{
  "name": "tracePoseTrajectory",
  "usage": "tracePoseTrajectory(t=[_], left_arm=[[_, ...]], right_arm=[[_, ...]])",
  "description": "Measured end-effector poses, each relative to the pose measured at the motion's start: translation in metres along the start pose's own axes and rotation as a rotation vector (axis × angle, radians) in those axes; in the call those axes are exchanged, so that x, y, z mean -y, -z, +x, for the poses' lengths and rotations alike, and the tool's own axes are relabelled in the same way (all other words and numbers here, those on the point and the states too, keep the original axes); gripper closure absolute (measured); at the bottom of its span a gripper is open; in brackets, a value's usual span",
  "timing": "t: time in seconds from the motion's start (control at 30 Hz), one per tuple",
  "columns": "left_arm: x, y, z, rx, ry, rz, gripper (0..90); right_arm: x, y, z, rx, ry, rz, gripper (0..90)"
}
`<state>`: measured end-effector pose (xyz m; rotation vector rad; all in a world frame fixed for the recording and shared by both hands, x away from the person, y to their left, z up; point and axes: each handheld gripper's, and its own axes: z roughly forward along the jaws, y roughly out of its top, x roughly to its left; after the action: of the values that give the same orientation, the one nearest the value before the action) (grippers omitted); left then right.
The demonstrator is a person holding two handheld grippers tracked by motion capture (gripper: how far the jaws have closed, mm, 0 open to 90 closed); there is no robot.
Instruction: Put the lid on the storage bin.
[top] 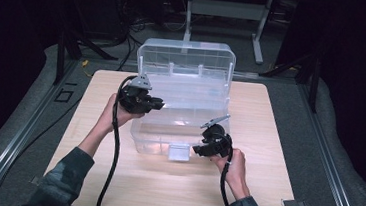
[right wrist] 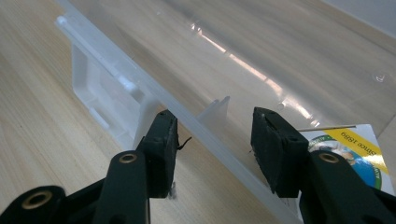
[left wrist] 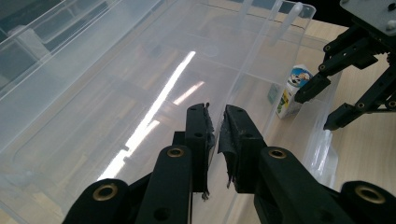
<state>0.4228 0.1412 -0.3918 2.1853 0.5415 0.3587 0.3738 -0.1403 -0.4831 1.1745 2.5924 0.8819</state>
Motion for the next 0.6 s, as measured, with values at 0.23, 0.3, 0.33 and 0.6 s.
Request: tracePoseTrajectory(t=[0.23,0.3,0.33,0.6], left_arm=[[0.0028,0.0002,-0.0044,-0.012,0.002,-0.008,79.3],[0.0036,0.0004,-0.0058,-0.017,0.005,-0.009,79.1],[0.0042,0.0003,-0.0062,-0.019,0.006,-0.013,79.0],[0.0072,0.0005,-0.0094,-0.020,0.007,-0.018,79.0]], right_arm=[[-0.0001,-0.0001,0.0002,0.004,0.000,0.001,51.1],[-0.0001,-0.0001,0.0002,0.005,0.001,0.002,51.1],[-0.0002,-0.0001,0.0003,0.003,0.000,0.001,51.1],[-0.0003,-0.0002,0.0001,0.001,0.001,0.004,51.0]])
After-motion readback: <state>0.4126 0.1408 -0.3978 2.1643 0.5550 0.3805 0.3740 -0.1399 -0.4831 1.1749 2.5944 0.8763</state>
